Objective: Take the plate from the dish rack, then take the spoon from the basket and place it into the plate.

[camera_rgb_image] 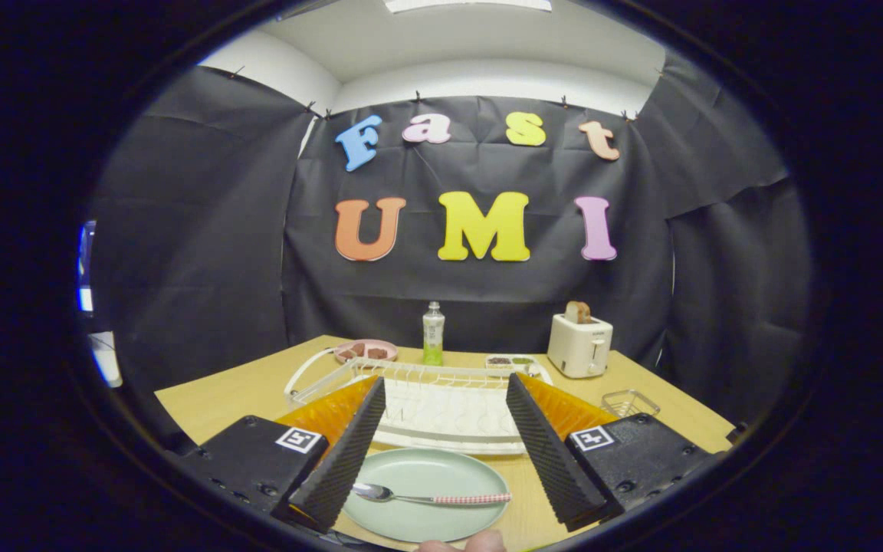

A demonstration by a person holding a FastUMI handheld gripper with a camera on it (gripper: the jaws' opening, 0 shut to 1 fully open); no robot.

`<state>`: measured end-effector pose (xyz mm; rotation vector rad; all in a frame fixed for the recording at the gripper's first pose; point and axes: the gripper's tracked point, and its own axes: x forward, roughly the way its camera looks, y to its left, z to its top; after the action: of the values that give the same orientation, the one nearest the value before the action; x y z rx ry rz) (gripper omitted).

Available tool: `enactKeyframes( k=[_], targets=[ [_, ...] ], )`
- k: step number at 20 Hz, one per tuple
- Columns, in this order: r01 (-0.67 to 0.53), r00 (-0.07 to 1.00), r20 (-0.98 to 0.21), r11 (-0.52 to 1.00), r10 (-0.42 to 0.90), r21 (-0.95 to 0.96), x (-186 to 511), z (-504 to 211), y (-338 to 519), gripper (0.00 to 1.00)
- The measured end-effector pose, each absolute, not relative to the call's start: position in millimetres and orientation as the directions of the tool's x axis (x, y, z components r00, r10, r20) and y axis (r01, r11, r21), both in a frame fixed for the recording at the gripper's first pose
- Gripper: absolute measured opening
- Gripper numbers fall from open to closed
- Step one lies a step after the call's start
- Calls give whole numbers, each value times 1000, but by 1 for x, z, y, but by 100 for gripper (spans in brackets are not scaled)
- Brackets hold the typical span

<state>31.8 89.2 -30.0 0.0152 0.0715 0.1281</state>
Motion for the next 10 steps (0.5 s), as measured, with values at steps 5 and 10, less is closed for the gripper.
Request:
enactKeyframes(
  k=[5,10],
  targets=[
    [-119,991,-67,993,118,-8,19,-26,103,100],
    [-74,997,-30,997,73,-34,9,-21,101,100]
  ],
)
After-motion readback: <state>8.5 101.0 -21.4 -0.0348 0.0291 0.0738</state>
